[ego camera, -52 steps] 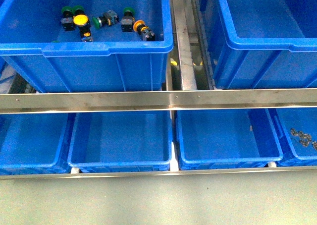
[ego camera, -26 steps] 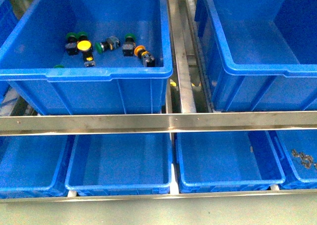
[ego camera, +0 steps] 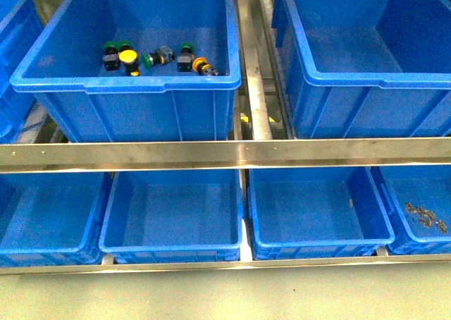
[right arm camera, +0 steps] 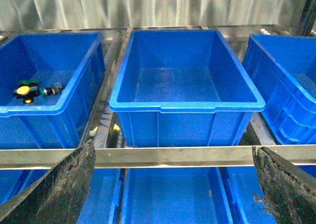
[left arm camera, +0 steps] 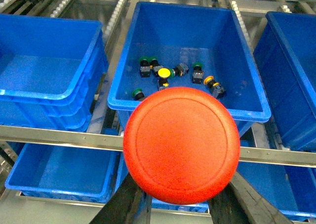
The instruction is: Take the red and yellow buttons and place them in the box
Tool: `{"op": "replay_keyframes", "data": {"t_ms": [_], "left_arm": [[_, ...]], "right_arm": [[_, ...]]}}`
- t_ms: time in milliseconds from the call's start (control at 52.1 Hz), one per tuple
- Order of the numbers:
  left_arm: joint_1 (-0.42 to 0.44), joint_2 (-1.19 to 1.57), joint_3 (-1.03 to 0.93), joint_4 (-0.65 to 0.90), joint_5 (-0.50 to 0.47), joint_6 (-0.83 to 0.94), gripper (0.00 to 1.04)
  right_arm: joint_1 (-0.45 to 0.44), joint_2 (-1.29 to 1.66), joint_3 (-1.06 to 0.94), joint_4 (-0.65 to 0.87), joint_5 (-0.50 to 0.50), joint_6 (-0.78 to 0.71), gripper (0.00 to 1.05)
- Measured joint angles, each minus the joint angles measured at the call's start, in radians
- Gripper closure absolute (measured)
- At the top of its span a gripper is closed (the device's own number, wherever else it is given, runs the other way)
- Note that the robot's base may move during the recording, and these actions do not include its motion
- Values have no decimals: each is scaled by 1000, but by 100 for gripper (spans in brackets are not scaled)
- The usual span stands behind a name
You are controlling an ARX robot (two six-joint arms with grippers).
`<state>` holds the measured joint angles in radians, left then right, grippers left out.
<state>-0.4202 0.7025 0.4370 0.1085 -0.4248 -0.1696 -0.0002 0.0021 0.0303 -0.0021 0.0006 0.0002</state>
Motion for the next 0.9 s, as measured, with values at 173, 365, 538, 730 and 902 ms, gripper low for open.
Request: {"op": "replay_keyframes", "data": {"t_ms": [173, 365, 538, 730, 902], "left_arm": [[68, -70, -28, 11, 126, -53, 83], [317, 105, -38, 164, 423, -182, 83], [449, 420, 26, 433, 745, -439, 83], [377, 716, 140, 763, 998, -713, 83], [232, 883, 222, 829, 1025, -781, 83]], "right_arm": [[0, 0, 0, 0, 0, 0, 7], [0, 0, 0, 0, 0, 0, 7], [0, 0, 0, 0, 0, 0, 7], [0, 0, 0, 0, 0, 0, 7], [0, 0, 0, 0, 0, 0, 7]]}}
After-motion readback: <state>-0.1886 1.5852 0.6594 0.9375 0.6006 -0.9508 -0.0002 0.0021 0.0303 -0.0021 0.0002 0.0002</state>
